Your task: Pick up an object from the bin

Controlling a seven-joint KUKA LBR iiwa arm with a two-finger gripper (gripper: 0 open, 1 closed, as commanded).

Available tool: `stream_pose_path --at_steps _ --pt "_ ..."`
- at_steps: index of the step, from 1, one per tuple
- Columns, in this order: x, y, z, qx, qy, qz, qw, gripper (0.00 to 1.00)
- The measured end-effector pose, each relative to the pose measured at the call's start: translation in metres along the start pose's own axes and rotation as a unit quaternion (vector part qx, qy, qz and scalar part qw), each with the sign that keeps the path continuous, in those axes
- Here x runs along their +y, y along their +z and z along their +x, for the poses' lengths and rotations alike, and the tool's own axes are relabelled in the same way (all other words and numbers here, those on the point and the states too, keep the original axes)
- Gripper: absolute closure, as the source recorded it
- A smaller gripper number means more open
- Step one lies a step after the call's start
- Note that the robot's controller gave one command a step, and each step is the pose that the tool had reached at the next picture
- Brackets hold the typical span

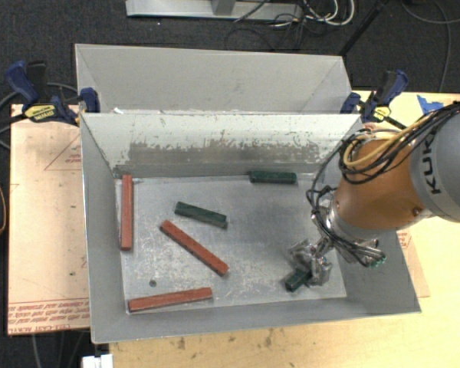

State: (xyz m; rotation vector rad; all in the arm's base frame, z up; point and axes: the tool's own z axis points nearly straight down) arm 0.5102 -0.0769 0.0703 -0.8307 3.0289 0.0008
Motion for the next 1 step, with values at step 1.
stream_pose_path --at_steps 1 --pt "0.0041 -0.1650 -0.0086 -0.0020 -0.333 0.002 0.9429 1.00"
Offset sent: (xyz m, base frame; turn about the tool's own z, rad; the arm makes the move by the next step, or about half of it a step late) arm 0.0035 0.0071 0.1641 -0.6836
